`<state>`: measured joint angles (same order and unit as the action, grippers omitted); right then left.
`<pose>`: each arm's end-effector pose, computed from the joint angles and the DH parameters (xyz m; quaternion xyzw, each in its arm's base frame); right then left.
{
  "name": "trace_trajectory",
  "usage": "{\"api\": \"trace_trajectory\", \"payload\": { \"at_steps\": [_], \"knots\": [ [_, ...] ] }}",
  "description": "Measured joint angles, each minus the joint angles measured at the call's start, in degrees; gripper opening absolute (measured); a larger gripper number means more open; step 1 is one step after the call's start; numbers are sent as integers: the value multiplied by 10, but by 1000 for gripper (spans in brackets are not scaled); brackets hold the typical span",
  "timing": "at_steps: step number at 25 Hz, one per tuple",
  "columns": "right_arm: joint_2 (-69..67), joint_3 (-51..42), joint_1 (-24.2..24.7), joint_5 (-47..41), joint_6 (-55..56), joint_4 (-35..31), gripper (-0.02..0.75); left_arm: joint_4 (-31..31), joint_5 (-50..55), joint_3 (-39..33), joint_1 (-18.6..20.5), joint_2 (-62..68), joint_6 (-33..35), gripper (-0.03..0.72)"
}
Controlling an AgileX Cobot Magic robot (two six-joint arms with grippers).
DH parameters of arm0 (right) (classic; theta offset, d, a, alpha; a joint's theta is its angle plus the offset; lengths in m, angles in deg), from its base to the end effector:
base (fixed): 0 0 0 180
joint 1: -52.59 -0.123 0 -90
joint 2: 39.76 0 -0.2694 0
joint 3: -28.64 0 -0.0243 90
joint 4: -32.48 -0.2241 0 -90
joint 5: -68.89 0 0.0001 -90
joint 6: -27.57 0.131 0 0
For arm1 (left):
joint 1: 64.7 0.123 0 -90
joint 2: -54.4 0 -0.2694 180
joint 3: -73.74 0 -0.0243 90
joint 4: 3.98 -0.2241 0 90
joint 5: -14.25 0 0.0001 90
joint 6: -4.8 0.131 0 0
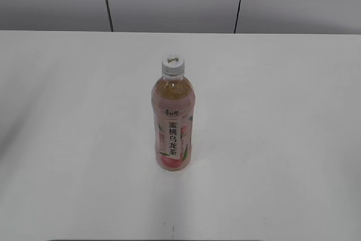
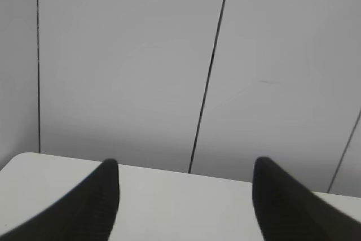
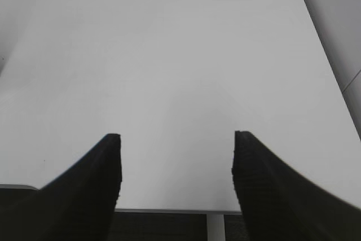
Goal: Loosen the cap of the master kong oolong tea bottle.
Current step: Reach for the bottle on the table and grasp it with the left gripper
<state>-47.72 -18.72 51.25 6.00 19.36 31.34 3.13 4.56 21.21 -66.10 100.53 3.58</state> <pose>0.0190 0.0028 0.2458 -0.0721 0.8550 -0.0209 0.5131 0.1695 -0.0014 0.3096 -0.0492 0.6995 -0.0526 0.7110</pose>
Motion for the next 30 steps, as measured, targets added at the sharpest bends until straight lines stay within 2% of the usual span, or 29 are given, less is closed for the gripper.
{"api": "trace_trajectory", "payload": {
  "at_steps": [4, 8, 12, 15, 23, 27, 30],
  "knots": [
    [0, 0, 0, 0, 0, 0, 473, 1, -131, -1, -2, 167, -2, 453],
    [0, 0, 0, 0, 0, 0, 473, -9, -308, -1, -30, 310, -5, 449],
    [0, 0, 0, 0, 0, 0, 473, -63, -459, -1, -57, 451, -6, 449],
    [0, 0, 0, 0, 0, 0, 473, -111, -547, -1, -62, 535, -26, 447],
    [0, 0, 0, 0, 0, 0, 473, -214, -591, 0, -62, 633, -63, 447],
    [0, 0, 0, 0, 0, 0, 473, -303, -592, 0, -63, 639, -77, 452],
    [0, 0, 0, 0, 0, 0, 473, -374, -592, 0, -63, 639, -108, 496]
  ]
}}
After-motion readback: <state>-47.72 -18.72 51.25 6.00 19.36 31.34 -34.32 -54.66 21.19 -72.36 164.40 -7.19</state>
